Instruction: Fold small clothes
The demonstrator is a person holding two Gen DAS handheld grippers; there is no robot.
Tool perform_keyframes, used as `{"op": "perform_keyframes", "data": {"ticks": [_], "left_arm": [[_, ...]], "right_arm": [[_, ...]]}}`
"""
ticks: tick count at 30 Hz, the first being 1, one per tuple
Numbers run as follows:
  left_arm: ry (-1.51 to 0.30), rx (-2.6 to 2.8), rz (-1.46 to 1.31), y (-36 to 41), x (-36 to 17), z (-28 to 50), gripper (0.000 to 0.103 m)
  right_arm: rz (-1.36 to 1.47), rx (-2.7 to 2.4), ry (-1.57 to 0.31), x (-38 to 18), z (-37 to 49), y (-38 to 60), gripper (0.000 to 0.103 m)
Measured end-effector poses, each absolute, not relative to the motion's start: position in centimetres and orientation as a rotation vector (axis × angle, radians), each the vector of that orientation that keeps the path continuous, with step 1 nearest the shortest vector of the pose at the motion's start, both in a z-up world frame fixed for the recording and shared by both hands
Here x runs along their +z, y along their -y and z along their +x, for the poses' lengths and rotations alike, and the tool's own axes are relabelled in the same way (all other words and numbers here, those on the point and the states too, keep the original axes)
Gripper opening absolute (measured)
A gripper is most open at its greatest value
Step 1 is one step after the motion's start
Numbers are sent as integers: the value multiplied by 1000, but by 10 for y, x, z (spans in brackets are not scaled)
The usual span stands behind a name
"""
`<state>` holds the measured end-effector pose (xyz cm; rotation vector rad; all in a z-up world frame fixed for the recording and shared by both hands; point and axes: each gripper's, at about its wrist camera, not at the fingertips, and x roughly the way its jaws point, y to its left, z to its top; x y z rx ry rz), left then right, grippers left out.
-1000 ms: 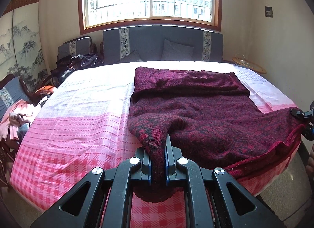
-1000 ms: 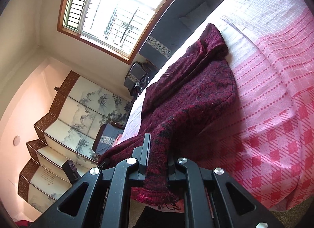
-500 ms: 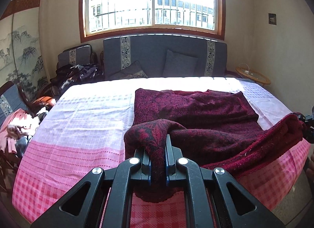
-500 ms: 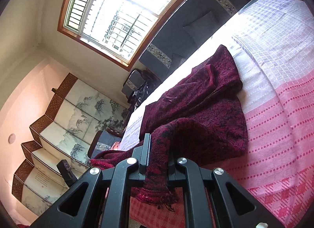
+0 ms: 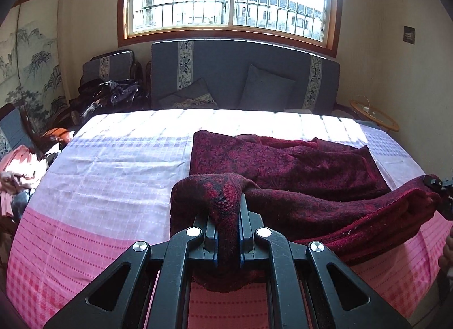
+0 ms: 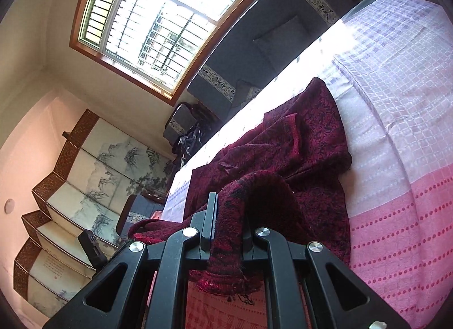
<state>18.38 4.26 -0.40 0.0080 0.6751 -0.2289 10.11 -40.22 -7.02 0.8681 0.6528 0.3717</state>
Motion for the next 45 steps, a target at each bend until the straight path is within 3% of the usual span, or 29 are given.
{"op": "perform_keyframes", "data": {"ticks": [19, 36, 44, 45], "left_arm": [[-776, -173, -76, -35, -35, 299, 10], [-790, -121, -52, -28, -57, 350, 11], [-803, -166, -118, -34, -52, 358, 22], [-794, -176, -133, -35, -50, 358, 24]], "right_arm": [[896, 331, -717, -91, 193, 419, 10], [960, 306, -735, -119, 235, 429, 10], [1013, 298, -734, -128, 237, 433, 16], [1027, 296, -729, -128, 236, 435, 21]]}}
